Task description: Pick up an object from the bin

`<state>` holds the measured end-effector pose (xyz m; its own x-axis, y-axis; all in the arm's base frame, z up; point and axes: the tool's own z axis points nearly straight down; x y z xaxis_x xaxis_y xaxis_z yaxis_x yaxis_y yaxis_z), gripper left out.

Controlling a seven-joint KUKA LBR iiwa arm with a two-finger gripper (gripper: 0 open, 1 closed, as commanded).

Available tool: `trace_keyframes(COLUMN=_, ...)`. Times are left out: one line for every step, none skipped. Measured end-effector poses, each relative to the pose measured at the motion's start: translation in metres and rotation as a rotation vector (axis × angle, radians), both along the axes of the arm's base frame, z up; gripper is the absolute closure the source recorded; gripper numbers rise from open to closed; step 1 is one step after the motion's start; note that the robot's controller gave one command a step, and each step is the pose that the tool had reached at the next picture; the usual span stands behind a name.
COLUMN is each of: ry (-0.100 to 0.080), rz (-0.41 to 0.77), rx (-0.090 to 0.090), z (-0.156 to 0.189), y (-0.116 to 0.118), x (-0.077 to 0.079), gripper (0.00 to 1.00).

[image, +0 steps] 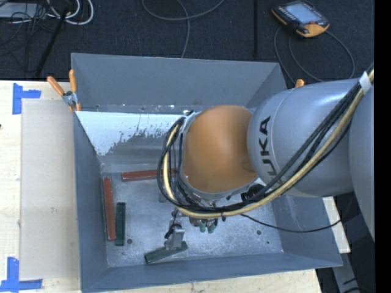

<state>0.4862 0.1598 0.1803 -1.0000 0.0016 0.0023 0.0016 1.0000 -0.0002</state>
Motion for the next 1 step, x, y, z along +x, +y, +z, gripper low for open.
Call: trace_keyframes(ry=-0.003, rz=0.123, rx=0.0, z=-0.0539, y=0.0021, x=-0.0064, gripper=0.0)
